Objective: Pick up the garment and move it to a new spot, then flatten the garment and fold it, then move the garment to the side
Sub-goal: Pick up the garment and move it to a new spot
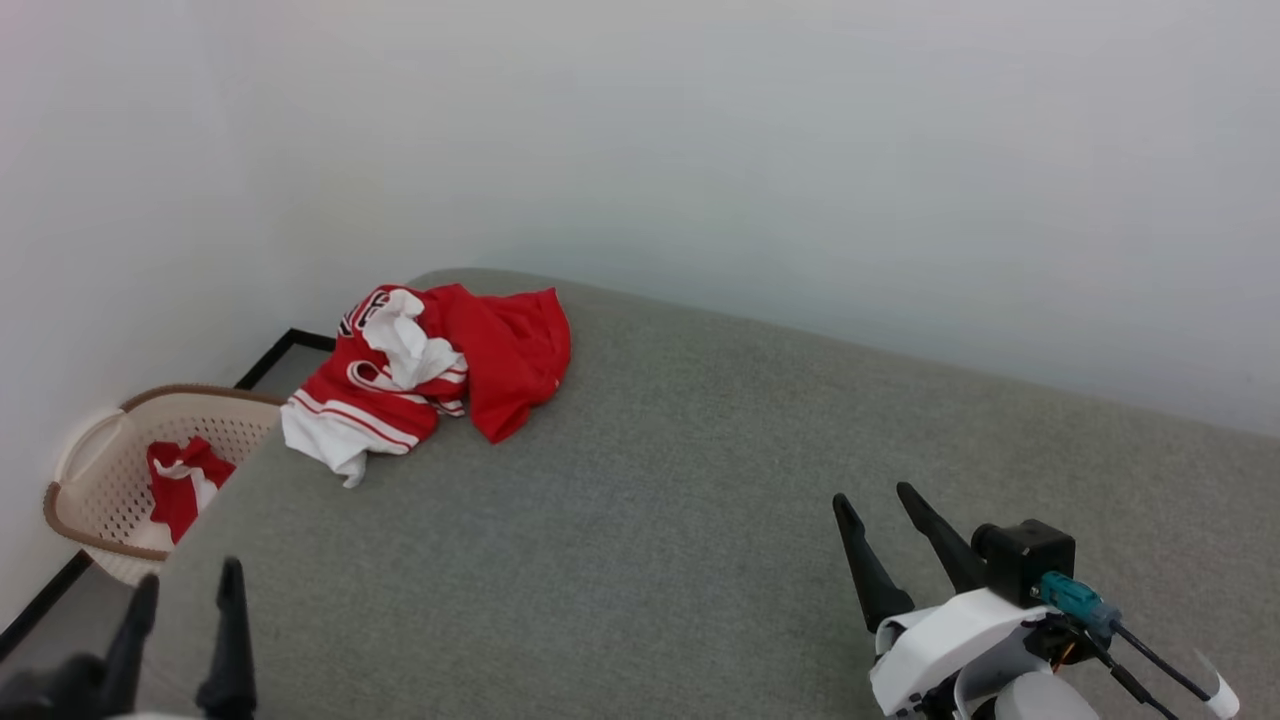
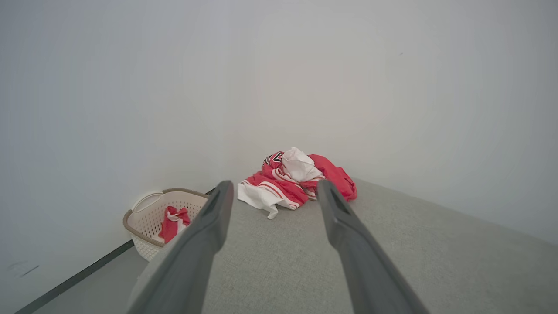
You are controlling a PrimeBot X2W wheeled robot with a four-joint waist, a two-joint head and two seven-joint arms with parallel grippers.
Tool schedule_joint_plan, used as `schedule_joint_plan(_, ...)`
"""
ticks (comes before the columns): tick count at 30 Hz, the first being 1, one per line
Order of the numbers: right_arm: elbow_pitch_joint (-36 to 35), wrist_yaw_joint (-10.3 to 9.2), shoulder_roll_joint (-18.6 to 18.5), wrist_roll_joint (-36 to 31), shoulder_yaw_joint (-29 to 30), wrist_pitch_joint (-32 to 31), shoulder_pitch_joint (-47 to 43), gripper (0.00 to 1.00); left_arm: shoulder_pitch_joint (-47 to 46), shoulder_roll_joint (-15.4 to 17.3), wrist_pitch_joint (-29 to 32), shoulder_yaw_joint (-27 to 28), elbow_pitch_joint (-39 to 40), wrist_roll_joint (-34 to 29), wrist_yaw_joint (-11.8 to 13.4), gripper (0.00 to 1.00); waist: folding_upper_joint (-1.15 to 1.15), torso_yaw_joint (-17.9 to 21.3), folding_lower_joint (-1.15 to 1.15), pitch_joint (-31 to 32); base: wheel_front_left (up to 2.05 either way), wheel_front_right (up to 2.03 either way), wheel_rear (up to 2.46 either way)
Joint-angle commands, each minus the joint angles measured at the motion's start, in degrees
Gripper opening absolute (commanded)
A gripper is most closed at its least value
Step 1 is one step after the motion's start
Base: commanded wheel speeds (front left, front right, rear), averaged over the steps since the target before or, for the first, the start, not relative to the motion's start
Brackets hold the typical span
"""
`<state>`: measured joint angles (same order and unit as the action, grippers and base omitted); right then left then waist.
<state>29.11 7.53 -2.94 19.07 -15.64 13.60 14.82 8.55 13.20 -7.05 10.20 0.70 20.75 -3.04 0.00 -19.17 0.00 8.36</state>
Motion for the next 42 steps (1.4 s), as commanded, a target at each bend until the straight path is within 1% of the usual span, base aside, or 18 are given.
schedule_joint_plan(1, 0.09, -0.08, 0.08, -0.8, -0.09, -0.2, 0.7, 1.0, -1.53, 1.06, 1.28, 0.51, -0.4, 1.43, -0.64, 1.0, 0.0, 1.29, 0.0, -1.81, 0.0, 0.0, 0.0)
schedule_joint_plan(2, 0.09, -0.08, 0.08, -0.8, -0.09, -0.2, 0.7, 1.0, -1.53, 1.06, 1.28, 0.51, -0.4, 1.43, -0.64, 1.0, 0.0, 1.29, 0.0, -1.81, 0.0, 0.0, 0.0)
schedule_joint_plan(7, -0.83, -0.08, 0.06, -2.65, 0.77, -1.28, 2.47, 1.0, -6.85, 5.15, 5.53, 1.66, -3.21, 5.65, -2.44, 1.0, 0.0, 3.66, 0.0, -6.02, 0.0, 0.0, 0.0)
schedule_joint_plan(11, -2.89, -0.08, -0.01, -5.22, 2.41, -2.49, 4.49, 1.0, -13.67, 8.94, 9.37, 1.32, -7.03, 9.29, -3.6, 1.0, 0.0, 5.31, 0.0, -11.35, 0.0, 0.0, 0.0)
schedule_joint_plan(15, -5.83, -0.08, -0.17, -7.52, 4.01, -3.88, 6.04, 1.0, -21.19, 12.64, 12.89, 0.28, -11.86, 12.12, -4.02, 1.0, 0.0, 6.69, 0.0, -16.39, 0.0, 0.0, 0.0)
schedule_joint_plan(18, -8.12, -0.08, -0.23, -8.64, 4.81, -4.97, 6.95, 1.0, -26.75, 15.38, 14.14, -0.45, -16.02, 14.24, -4.27, 1.0, 0.0, 7.98, 0.0, -19.8, 0.0, 0.0, 0.0)
schedule_joint_plan(23, -12.34, -0.08, -0.42, -10.72, 6.16, -7.07, 8.27, 1.0, -34.78, 20.08, 16.87, -4.12, -23.04, 17.34, -4.44, 1.0, 0.0, 9.73, 0.0, -25.78, 0.0, 0.0, 0.0)
schedule_joint_plan(28, -16.36, -0.08, -0.56, -12.12, 7.23, -8.95, 8.52, 1.0, -42.17, 23.91, 18.32, -9.18, -29.58, 20.31, -4.43, 1.0, 0.0, 10.76, 0.0, -31.05, 0.0, 0.0, 0.0)
schedule_joint_plan(32, -19.34, -0.08, -0.51, -13.27, 7.62, -10.31, 9.07, 1.0, -47.62, 25.89, 20.46, -12.58, -35.58, 23.12, -4.43, 1.0, 0.0, 11.58, 0.0, -34.83, 0.0, 0.0, 0.0)
schedule_joint_plan(37, -22.58, -0.08, -0.41, -14.16, 8.18, -11.72, 9.34, 1.0, -53.57, 27.42, 23.89, -15.85, -43.49, 26.21, -4.44, 1.0, 0.0, 12.34, 0.0, -38.65, 0.0, 0.0, 0.0)
schedule_joint_plan(42, -25.53, -0.08, -0.3, -15.05, 9.25, -12.93, 8.67, 1.0, -58.57, 27.69, 26.75, -19.86, -50.97, 27.14, -4.4, 1.0, 0.0, 12.14, 0.0, -41.5, 0.0, 0.0, 0.0)
